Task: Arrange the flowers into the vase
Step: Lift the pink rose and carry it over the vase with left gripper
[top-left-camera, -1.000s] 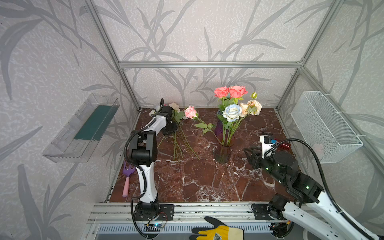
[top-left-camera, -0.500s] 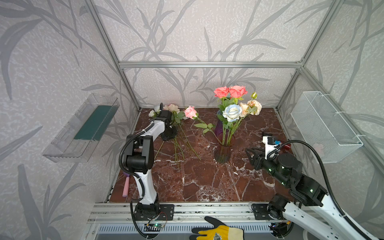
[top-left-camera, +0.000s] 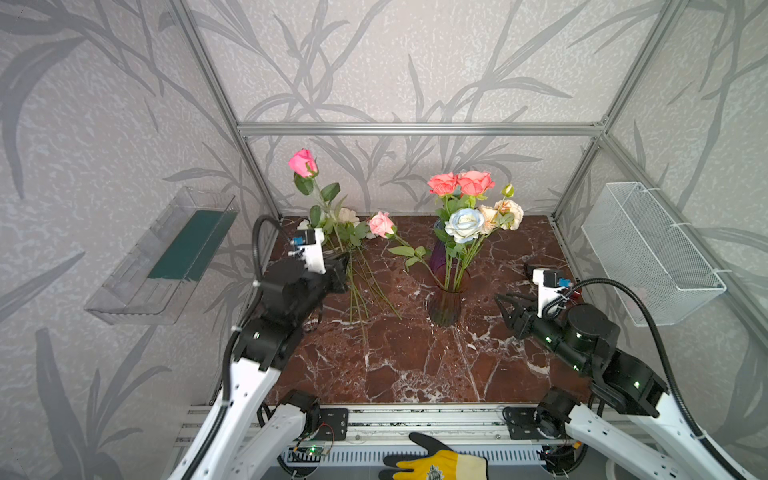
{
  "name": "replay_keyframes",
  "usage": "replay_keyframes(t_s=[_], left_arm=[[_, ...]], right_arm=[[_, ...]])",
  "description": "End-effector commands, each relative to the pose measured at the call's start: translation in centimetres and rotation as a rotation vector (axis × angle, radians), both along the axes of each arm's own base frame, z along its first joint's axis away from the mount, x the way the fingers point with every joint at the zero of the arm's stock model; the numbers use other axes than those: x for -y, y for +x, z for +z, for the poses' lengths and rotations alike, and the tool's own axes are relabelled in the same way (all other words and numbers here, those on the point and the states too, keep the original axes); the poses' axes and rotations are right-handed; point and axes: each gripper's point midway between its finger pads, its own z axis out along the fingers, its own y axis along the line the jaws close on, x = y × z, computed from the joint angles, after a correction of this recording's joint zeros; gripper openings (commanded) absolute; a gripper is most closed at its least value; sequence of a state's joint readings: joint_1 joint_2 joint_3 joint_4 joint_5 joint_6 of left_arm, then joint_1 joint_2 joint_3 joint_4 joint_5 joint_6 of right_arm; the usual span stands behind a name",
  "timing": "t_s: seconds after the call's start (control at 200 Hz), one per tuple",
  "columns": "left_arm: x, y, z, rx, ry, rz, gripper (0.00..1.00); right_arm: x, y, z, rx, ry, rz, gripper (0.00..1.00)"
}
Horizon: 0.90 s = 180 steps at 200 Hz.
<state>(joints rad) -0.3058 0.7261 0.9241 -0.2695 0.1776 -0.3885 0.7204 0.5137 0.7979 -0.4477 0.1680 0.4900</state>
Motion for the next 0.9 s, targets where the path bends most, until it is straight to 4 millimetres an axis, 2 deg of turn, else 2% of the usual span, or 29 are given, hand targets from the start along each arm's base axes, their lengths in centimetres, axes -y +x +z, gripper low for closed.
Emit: replay_keyframes(t_s=[0.0, 0.155, 0.255, 0.355, 0.59, 0.78, 0.895], left_arm=[[1.0, -2.5, 5.2, 0.241, -0.077, -0.077, 0.00], [3.6, -4.7, 10.6, 0.368, -0.132, -0.207, 0.00], [5.3, -4.9, 13.4, 0.443, -0.122, -0.252, 0.00], [7.8, -4.8, 15.3, 0.495, -0.122, -0.307, 0.00], [15.4, -5.1, 16.9, 0.602, -0.015, -0.399, 0.00], [18.4, -4.1, 17.5, 0.656, -0.023, -0.347, 0.00], [19.7, -2.7, 17.1, 0.660, -0.020, -0.304, 0.00]], right_arm=[[1.1, 0.0, 0.6, 0.018, 0.026, -0.051, 0.42], [1.5, 0.3, 0.4, 0.022, 0.032, -0.080, 0.41], [1.7, 0.7, 0.4, 0.032, 0.038, -0.107, 0.41], [2.1, 0.9, 0.2, 0.040, 0.038, -0.131, 0.41], [3.1, 1.7, -1.8, 0.009, -0.017, -0.207, 0.41], [3.0, 2.1, -2.8, -0.014, -0.038, -0.219, 0.41], [3.3, 2.3, -2.7, -0.002, -0.030, -0.237, 0.41]])
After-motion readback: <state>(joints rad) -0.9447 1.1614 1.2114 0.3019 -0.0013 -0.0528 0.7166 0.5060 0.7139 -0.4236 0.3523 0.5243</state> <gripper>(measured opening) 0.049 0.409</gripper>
